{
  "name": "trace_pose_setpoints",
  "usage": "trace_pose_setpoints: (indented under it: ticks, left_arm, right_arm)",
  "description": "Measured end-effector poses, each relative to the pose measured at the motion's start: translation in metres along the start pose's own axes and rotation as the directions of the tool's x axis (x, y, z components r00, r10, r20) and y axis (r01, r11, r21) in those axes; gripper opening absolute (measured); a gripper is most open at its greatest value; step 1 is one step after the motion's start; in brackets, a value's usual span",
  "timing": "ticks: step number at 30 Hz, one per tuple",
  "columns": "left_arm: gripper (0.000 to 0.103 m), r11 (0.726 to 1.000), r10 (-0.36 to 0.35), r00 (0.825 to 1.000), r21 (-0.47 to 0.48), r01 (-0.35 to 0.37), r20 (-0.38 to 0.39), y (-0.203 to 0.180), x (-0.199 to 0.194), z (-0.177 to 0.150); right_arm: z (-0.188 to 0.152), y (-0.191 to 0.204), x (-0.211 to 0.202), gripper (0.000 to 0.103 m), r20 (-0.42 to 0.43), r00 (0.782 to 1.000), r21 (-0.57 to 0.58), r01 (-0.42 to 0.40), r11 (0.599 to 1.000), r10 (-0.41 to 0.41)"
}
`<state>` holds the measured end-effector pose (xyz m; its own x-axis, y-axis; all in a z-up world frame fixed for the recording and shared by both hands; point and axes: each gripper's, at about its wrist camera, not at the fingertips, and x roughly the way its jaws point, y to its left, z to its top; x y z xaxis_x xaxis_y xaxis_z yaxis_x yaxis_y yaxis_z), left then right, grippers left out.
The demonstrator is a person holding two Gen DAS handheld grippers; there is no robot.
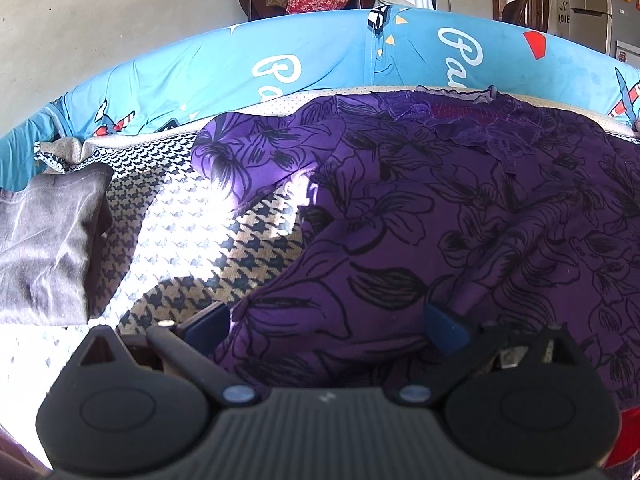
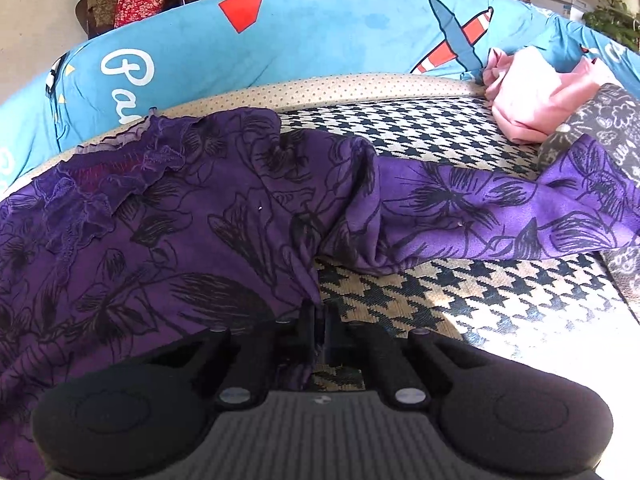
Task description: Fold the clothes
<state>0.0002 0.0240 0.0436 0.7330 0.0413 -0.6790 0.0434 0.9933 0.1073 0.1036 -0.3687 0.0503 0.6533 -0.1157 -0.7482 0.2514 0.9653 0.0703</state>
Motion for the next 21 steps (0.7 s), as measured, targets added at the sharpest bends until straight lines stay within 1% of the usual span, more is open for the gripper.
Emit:
trace_pose_setpoints:
  ticks: [3, 6, 7, 8, 11, 15, 18, 21]
  left_arm:
    - [0.103, 1.0, -0.005, 1.0, 0.009, 0.005, 0.016, 0.0, -0.007, -0.005]
    - [0.103, 1.0, -0.012, 0.999, 0.022, 0.011, 0.037, -0.001, -0.014, -0.009]
    - [0.103, 0.999, -0.016, 0.999, 0.029, 0.015, 0.048, -0.003, -0.016, -0.01]
    - [0.103, 0.999, -0.022, 0.998, 0.037, 0.02, 0.058, -0.005, -0.018, -0.011]
    - [0.103, 0.997, -0.042, 0.997, 0.065, 0.038, 0.061, -0.013, -0.02, -0.015]
    - [0.103, 0.996, -0.06, 0.997, 0.075, 0.057, 0.046, -0.02, -0.02, -0.02]
    - [0.103, 0.994, -0.07, 0.997, 0.085, 0.067, 0.024, -0.024, -0.019, -0.024]
    - [0.103, 0.992, -0.088, 0.996, 0.091, 0.088, -0.002, -0.026, -0.02, -0.029]
  right_arm:
    - [-0.001, -0.005, -0.014, 0.004, 0.021, 0.999, 0.037, -0.034, 0.999, 0.033]
    - [-0.008, -0.003, -0.032, 0.007, 0.069, 0.998, 0.019, -0.013, 1.0, 0.012]
    - [-0.011, -0.003, -0.038, 0.011, 0.081, 0.997, 0.011, -0.008, 1.0, 0.007]
    - [-0.015, -0.002, -0.043, 0.012, 0.094, 0.996, 0.003, -0.003, 1.0, 0.003]
    - [-0.026, -0.002, -0.057, 0.012, 0.112, 0.994, -0.001, -0.016, 1.0, 0.016]
    - [-0.043, -0.001, -0.074, 0.013, 0.12, 0.99, 0.002, -0.079, 0.997, 0.078]
    - [-0.061, 0.009, -0.084, 0.013, 0.1, 0.981, -0.043, -0.161, 0.986, 0.164]
    - [-0.08, 0.024, -0.091, 0.013, 0.059, 0.967, -0.104, -0.242, 0.965, 0.249]
